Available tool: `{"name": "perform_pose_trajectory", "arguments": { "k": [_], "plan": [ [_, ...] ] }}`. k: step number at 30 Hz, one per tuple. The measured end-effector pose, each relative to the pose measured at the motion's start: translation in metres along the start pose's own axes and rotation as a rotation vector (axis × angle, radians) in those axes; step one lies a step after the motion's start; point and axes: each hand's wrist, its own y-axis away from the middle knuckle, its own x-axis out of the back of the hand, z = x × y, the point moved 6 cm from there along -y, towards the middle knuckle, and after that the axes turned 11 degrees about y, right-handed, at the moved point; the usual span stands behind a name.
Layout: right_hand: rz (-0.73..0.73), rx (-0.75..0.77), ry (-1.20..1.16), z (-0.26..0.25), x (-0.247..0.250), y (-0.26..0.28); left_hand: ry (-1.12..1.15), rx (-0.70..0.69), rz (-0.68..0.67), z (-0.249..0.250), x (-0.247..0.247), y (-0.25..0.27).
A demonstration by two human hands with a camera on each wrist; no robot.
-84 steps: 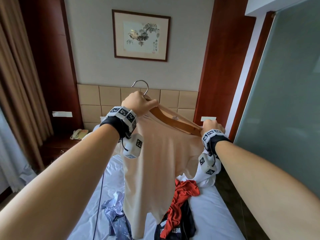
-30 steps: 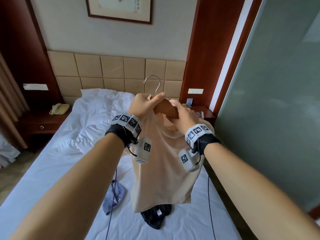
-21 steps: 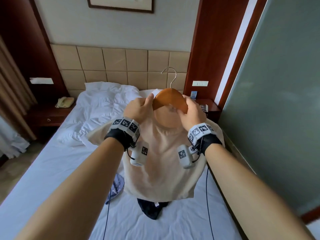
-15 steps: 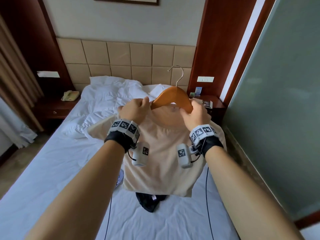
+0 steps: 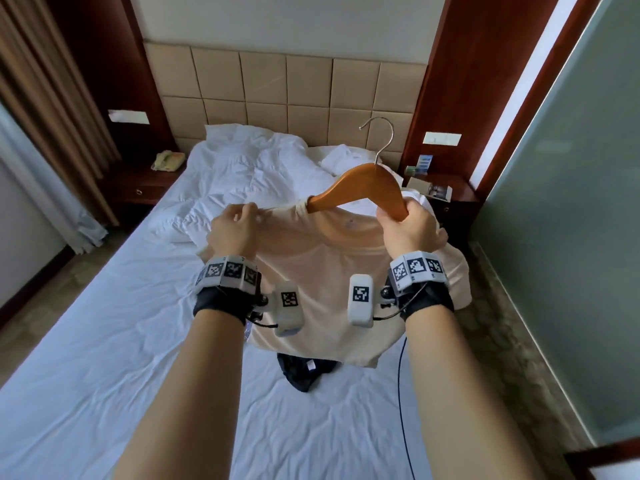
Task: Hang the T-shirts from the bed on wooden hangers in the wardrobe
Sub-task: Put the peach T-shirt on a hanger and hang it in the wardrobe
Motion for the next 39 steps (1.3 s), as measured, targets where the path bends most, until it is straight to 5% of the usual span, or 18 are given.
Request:
{"name": "perform_pose_trajectory", "arguments": {
  "k": [4, 15, 20, 23, 29, 39],
  "plan": [
    [-0.002, -0.056, 0.043, 0.003, -0.011, 0.018, 0.211, 0.041, -0.011, -0.017, 0.013, 0.005],
    [0.075, -0.141, 0.146, -0.043, -0.038, 0.066, 0.280, 0.107, 0.081, -0.056, 0.057, -0.048],
    [0.090, -0.246, 0.123, -0.065, -0.048, 0.080, 0.462, 0.338, 0.118, -0.079, 0.079, -0.079],
    [0.101, -0.298, 0.094, -0.074, -0.056, 0.085, 0.539, 0.478, 0.028, -0.087, 0.089, -0.089],
    [0.135, -0.381, 0.030, -0.086, -0.068, 0.089, 0.538, 0.419, 0.186, -0.115, 0.129, -0.130],
    [0.065, -0.198, 0.141, -0.121, -0.097, 0.103, 0.282, 0.230, 0.028, -0.074, 0.138, -0.129]
  ]
}}
